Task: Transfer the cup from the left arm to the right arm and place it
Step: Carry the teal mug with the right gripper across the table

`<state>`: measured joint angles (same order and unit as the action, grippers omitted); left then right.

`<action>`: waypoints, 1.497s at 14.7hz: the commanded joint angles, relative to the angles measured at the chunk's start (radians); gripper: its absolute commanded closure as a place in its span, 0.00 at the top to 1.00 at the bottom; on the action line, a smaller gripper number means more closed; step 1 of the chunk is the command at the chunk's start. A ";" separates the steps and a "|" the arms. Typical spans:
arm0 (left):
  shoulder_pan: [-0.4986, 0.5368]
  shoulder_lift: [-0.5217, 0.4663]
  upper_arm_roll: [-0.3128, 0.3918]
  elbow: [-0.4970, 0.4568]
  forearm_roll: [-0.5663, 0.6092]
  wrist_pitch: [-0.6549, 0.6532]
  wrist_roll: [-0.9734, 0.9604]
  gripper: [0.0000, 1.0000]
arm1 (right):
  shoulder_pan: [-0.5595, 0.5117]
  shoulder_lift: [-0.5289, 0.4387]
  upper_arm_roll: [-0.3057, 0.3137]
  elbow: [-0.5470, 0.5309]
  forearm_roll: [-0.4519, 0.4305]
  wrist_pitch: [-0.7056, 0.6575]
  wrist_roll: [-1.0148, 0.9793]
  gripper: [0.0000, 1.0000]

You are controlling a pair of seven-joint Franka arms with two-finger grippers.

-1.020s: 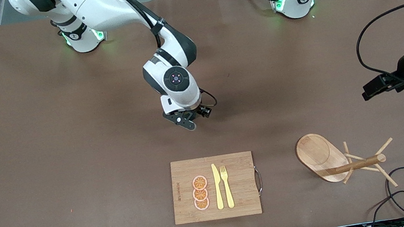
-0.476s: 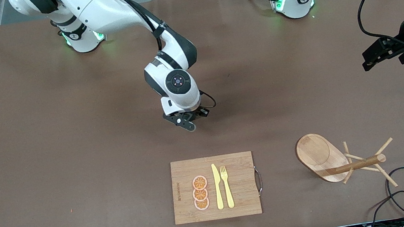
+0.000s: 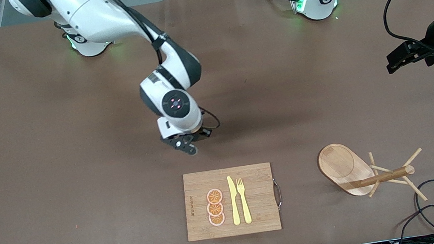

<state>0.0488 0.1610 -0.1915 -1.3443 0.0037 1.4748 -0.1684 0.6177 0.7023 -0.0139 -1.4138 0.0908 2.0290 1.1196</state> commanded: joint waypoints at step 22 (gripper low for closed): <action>-0.119 -0.241 0.146 -0.263 0.034 0.059 0.069 1.00 | -0.569 -0.243 0.015 -0.442 -0.033 0.201 -0.885 0.01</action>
<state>-0.0633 -0.0755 -0.0356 -1.6185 0.0099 1.5489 -0.1142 0.0712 0.5505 -0.0183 -1.7231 0.0746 2.1633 0.2516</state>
